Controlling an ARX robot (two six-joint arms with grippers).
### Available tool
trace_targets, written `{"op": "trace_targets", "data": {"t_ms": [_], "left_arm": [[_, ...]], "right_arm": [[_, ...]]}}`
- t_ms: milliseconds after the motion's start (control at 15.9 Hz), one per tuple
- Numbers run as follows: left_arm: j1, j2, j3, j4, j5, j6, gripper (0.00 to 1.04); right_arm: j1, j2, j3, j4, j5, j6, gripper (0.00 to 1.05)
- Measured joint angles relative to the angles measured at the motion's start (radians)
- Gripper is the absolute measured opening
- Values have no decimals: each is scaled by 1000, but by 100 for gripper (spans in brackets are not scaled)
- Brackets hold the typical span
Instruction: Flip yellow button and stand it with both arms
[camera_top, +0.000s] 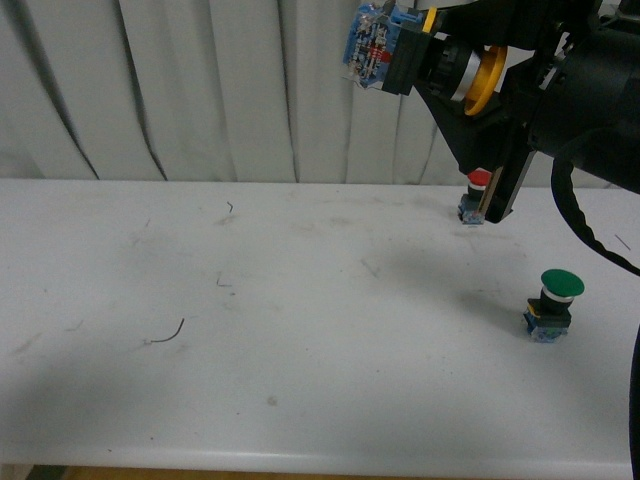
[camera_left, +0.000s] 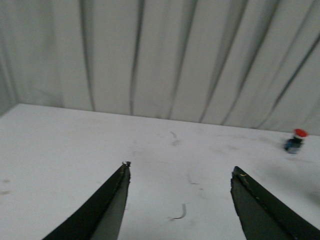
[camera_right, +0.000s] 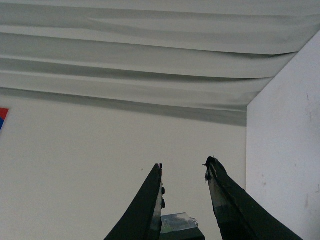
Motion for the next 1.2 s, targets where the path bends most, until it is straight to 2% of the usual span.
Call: {"op": "trace_targets", "data": {"t_ms": [63, 189, 252, 315, 1009, 1072, 1198], "left_arm": [[-13, -26, -15, -6, -60, 55, 52], [-54, -86, -47, -32, -94, 98, 27], [-132, -120, -63, -53, -182, 106, 12], [-174, -147, -73, -67, -193, 106, 2], [-165, -348, -134, -196, -209, 112, 2], [-165, -439, -134, -344, -208, 112, 2], [-165, -507, -126, -359, -211, 112, 2]], "right_arm": [[0, 0, 0, 5, 0, -1, 28], [0, 0, 0, 2, 0, -2, 28], [0, 0, 0, 3, -1, -6, 28], [0, 0, 0, 2, -2, -9, 28], [13, 13, 0, 2, -5, -19, 28], [13, 13, 0, 2, -5, -19, 28], [13, 13, 0, 2, -4, -19, 28]]}}
